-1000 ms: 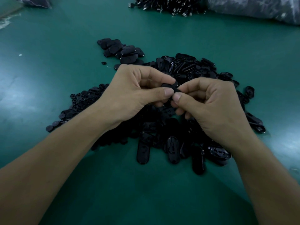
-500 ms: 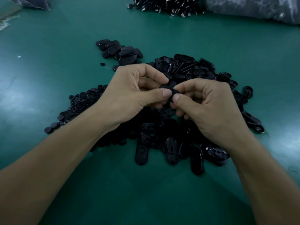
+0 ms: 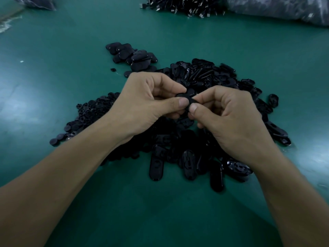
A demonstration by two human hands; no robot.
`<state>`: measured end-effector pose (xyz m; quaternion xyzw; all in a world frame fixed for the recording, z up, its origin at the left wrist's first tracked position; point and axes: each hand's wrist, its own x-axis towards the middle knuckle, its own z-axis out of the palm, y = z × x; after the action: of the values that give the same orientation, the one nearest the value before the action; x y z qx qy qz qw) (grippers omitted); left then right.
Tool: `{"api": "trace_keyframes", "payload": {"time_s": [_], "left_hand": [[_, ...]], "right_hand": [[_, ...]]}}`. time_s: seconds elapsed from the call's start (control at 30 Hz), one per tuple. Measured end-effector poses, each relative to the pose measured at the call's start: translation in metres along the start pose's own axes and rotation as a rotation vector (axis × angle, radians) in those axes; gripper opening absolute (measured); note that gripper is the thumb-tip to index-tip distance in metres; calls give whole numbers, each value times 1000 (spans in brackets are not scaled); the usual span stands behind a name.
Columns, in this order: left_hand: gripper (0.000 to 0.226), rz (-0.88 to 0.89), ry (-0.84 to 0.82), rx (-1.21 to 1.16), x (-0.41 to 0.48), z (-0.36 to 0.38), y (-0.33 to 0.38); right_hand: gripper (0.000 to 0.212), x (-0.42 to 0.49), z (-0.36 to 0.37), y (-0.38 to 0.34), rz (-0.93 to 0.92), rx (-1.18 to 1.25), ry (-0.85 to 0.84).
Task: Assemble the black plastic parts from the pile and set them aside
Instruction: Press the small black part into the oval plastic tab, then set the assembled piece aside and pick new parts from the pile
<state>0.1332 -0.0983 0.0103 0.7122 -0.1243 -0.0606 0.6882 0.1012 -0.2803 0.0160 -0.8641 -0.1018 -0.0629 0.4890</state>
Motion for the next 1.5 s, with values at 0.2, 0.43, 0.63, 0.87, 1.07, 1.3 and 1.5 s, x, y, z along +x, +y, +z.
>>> {"api": "trace_keyframes", "payload": {"time_s": [0.2,0.43,0.63,0.87,1.07,1.3,1.5], "left_hand": [[24,10,4,6,0,0,1],[15,74,4,68,-2,3,2],[15,116,17,123,-2,3,2],[15,146,74,273,-1,1,-1],[18,124,86,298,2,-3,-5],[6,183,75,372,5,-6,-5],[9,139,286,255,22,-28,-6]], "right_hand": [[12,1,3,-1,19,-6,26],[15,1,3,-3,10,-6,73],[12,0,0,-2,-37,6,67],[23,0,-1,1,-71,76,2],[22,1,4,5,-83,58,61],[22,2,6,8,-106,-76,141],[20,-1,5,10,-51,-260,257]]}}
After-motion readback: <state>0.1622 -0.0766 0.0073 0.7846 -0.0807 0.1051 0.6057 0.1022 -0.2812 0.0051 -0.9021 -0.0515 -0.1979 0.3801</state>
